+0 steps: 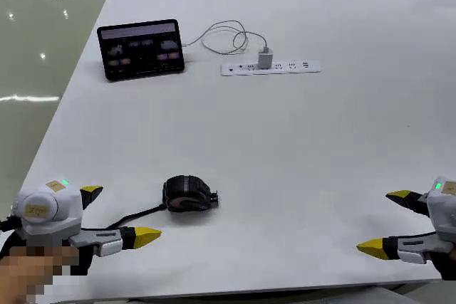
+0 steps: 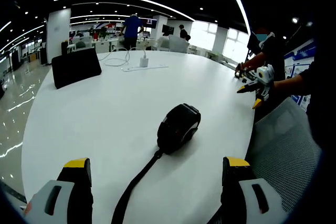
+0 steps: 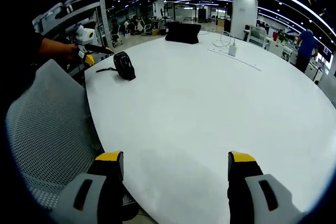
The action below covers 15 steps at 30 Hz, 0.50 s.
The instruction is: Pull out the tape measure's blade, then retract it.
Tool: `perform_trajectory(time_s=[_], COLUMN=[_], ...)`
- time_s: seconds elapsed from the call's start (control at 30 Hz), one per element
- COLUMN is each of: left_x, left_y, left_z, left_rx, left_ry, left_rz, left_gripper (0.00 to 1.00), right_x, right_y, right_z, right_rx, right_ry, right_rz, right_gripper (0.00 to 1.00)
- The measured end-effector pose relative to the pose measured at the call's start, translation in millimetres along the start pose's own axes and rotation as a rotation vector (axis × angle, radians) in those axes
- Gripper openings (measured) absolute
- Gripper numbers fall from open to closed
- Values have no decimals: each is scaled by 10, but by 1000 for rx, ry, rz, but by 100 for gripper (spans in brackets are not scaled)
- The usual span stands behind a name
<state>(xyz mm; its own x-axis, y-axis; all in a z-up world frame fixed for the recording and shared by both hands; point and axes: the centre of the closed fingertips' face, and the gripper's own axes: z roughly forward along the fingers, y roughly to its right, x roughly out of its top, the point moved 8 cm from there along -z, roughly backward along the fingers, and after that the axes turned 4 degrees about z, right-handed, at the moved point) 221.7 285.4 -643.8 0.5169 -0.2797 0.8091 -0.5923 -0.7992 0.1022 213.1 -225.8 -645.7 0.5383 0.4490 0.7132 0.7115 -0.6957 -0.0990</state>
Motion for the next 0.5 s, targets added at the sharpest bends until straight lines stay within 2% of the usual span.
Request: perform_trajectory(time_s=[0.07,0.3,0.37,0.4,0.5], left_x=[-24,-20,-36,-59,-77], left_y=[-23,-72,-71,-68,-41], left_z=[-4,-60,-55,-44,-20], left_rx=[9,20,16,12,-4], left_ry=[-6,16,5,-16,-33], left_rz=[-1,-34,-44,-55,-59], left_gripper=[100,100,100,100,100], right_x=[13,83,100,105,81], right_y=[30,70,91,94,84], right_z=[-20,9,28,34,51], right_rx=[-3,9,8,3,12], right_ry=[3,15,18,23,2], right_rz=[0,-3,5,6,-1], right_gripper=[81,94,98,100,100])
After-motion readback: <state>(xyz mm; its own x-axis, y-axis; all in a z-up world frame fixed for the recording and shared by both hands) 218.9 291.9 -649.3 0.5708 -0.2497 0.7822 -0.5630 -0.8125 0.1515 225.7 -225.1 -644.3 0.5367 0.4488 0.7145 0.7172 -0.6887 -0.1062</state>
